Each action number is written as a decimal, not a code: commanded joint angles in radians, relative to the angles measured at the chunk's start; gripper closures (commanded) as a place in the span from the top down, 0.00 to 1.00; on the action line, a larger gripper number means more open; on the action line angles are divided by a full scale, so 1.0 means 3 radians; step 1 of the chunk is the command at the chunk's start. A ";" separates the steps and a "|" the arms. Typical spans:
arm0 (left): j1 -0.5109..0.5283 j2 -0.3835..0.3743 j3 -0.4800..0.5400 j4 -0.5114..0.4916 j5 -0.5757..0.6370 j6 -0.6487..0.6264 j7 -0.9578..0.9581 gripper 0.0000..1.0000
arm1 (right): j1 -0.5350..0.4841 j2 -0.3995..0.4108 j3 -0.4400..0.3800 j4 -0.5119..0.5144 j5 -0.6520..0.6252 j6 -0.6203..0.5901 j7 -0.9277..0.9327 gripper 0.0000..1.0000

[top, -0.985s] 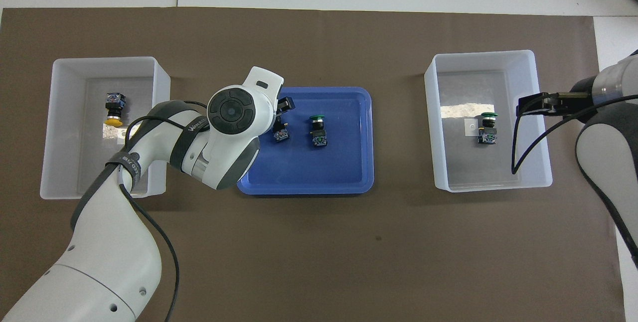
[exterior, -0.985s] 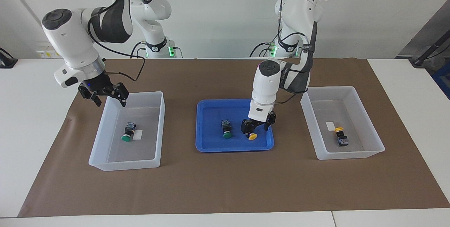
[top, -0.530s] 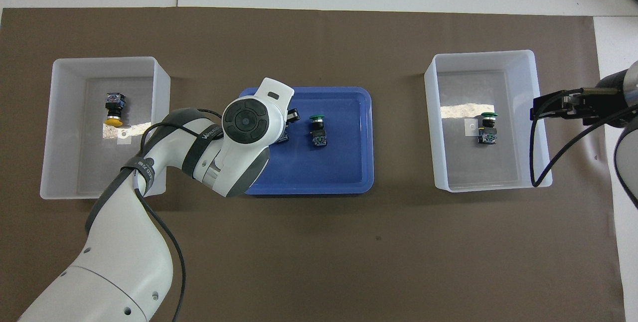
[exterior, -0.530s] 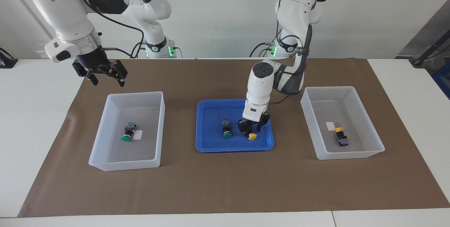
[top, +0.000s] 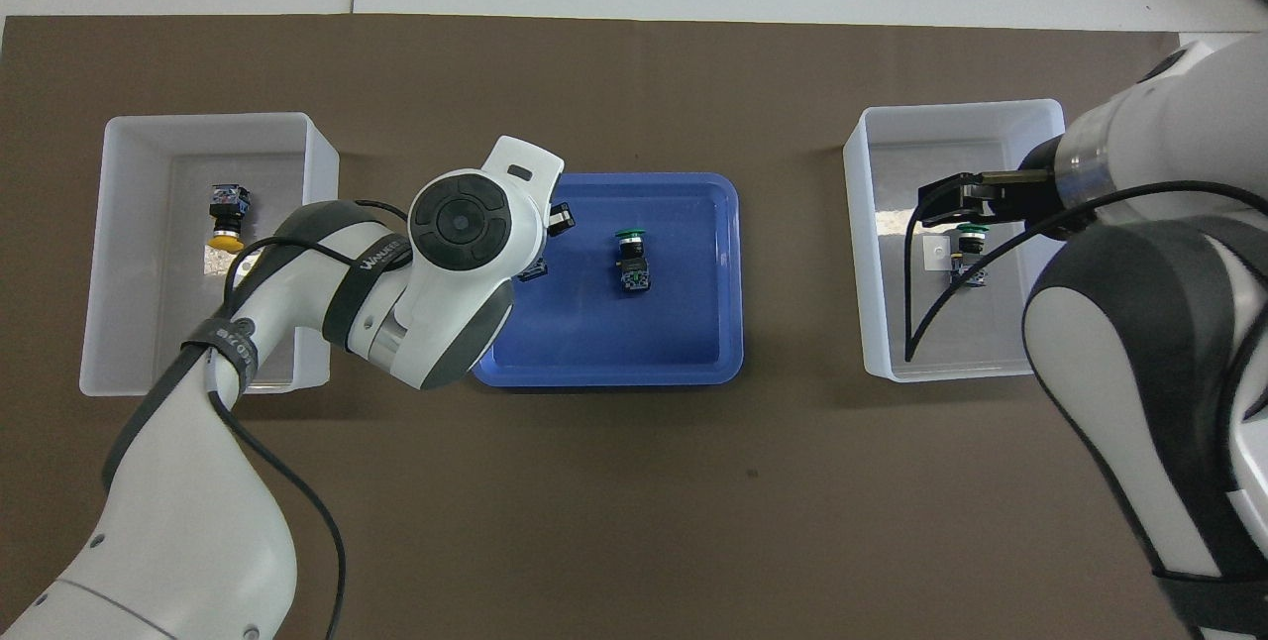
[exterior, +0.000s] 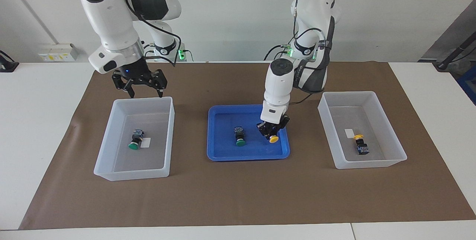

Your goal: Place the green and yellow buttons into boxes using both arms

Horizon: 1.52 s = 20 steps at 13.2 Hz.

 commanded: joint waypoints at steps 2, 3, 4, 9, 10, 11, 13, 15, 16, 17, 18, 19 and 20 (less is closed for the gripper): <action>0.0376 -0.0473 0.0001 -0.0096 0.0076 -0.0308 0.0286 0.00 | 0.0364 0.0397 0.0016 -0.0001 0.0005 0.0596 0.0472 1.00; 0.0483 -0.0504 0.0006 -0.0091 0.0076 -0.0329 0.0485 0.00 | 0.0502 0.0535 0.0016 -0.0001 0.0005 0.0806 0.0615 1.00; 0.0621 -0.0499 0.0006 -0.0081 0.0076 -0.0274 0.0735 0.00 | 0.0615 0.0658 0.0016 -0.0011 0.0005 0.1015 0.0733 1.00; 0.1255 -0.0438 -0.0004 -0.0111 0.0046 0.0105 0.1871 0.00 | 0.0994 0.1108 0.0016 -0.0062 0.0000 0.1722 0.0954 1.00; 0.1363 -0.0402 -0.0004 -0.0111 0.0046 0.0141 0.2060 0.00 | 0.1060 0.1195 0.0016 -0.0058 -0.0026 0.1814 0.0990 1.00; 0.1470 -0.0356 -0.0004 -0.0116 0.0041 0.0212 0.2214 0.00 | 0.1152 0.1338 0.0011 -0.0052 -0.0061 0.1977 0.1061 1.00; 0.1578 -0.0289 -0.0004 -0.0147 0.0040 0.0345 0.2348 0.00 | 0.1209 0.1492 0.0011 -0.0088 -0.0067 0.2270 0.1128 1.00; 0.1645 -0.0248 -0.0004 -0.0300 0.0040 0.0518 0.2384 0.00 | 0.1245 0.1488 0.0011 -0.0180 -0.0072 0.2275 0.1133 1.00; 0.1645 -0.0248 -0.0004 -0.0432 0.0040 0.0666 0.2404 0.00 | 0.1250 0.1457 0.0006 -0.0281 -0.0097 0.2275 0.1133 1.00; 0.1645 -0.0238 -0.0004 -0.0570 0.0040 0.0850 0.2404 0.00 | 0.1250 0.1437 0.0011 -0.0343 -0.0113 0.2265 0.1138 0.97; 0.1640 -0.0177 -0.0004 -0.0652 0.0040 0.0968 0.2404 0.00 | 0.1250 0.1421 0.0011 -0.0374 -0.0113 0.2260 0.1149 0.65; 0.1625 -0.0131 -0.0004 -0.0684 0.0040 0.1025 0.2399 0.00 | 0.1250 0.1421 0.0011 -0.0369 -0.0113 0.2260 0.1189 0.35; 0.1619 -0.0100 -0.0004 -0.0689 0.0040 0.1026 0.2404 0.00 | 0.1250 0.1421 0.0011 -0.0354 -0.0113 0.2260 0.1266 0.10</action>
